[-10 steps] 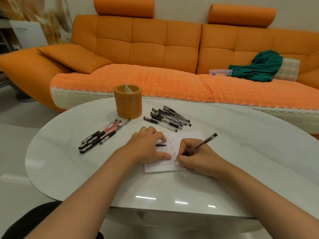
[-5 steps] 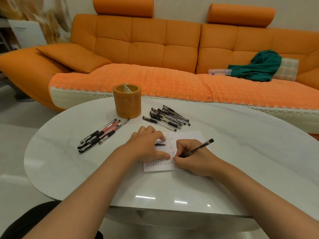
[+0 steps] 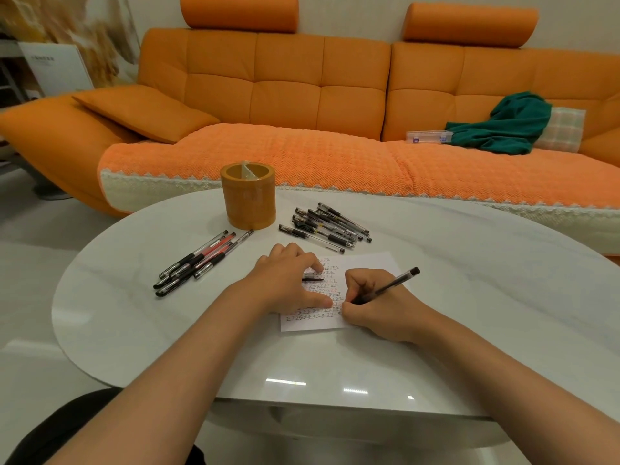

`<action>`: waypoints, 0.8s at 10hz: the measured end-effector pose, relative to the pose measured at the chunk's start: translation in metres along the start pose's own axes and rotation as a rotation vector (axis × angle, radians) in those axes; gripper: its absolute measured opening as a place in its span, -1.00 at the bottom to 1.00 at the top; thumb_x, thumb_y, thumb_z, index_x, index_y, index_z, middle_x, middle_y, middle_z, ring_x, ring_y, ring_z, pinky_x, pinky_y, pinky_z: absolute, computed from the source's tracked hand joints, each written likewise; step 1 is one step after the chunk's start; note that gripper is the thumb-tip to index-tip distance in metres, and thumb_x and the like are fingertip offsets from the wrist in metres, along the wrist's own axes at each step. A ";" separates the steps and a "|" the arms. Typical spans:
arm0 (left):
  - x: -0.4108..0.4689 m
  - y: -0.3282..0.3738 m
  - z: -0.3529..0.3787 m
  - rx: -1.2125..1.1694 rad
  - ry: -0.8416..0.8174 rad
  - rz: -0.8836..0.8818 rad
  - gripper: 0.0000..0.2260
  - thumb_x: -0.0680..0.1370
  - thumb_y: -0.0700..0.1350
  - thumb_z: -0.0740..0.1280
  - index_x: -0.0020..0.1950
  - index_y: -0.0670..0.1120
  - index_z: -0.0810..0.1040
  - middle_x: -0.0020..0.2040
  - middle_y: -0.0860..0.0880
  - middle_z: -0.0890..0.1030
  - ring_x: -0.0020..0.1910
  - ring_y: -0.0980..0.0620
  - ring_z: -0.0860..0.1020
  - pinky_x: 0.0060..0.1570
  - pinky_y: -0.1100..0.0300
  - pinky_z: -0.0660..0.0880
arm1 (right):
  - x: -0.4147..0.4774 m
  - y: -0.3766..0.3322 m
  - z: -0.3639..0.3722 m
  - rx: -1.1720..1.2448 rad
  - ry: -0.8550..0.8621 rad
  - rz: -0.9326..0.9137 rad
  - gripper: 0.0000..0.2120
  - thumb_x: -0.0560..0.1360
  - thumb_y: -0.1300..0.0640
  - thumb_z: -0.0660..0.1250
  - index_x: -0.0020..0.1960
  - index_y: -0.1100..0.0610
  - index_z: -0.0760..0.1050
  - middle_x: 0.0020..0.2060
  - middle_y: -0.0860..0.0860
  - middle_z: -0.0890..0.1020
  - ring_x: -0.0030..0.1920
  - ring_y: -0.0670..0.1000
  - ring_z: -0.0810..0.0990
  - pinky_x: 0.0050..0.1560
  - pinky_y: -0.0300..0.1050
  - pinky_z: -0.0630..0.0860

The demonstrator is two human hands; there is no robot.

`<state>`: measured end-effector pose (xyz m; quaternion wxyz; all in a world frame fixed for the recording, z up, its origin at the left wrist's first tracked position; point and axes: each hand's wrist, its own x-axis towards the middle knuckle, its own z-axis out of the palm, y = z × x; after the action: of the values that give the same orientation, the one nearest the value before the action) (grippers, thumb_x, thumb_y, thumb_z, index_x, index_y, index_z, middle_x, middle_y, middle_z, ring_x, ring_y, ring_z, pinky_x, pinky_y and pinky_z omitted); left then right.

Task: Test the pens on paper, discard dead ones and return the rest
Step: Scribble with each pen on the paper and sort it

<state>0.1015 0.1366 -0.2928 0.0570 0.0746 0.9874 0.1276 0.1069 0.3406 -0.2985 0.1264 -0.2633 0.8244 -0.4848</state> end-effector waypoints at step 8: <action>0.000 0.000 0.001 -0.013 -0.007 -0.007 -0.37 0.40 0.39 0.40 0.41 0.21 0.37 0.41 0.06 0.32 0.41 0.00 0.23 0.35 -0.02 0.27 | -0.001 0.002 0.001 0.029 -0.028 0.006 -0.74 0.44 0.36 0.37 -0.33 0.11 0.45 -0.48 -0.03 0.51 -0.45 -0.04 0.42 -0.44 -0.22 0.33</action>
<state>0.1011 0.1366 -0.2938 0.0614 0.0715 0.9866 0.1335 0.1071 0.3417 -0.3009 0.1432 -0.2656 0.8164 -0.4924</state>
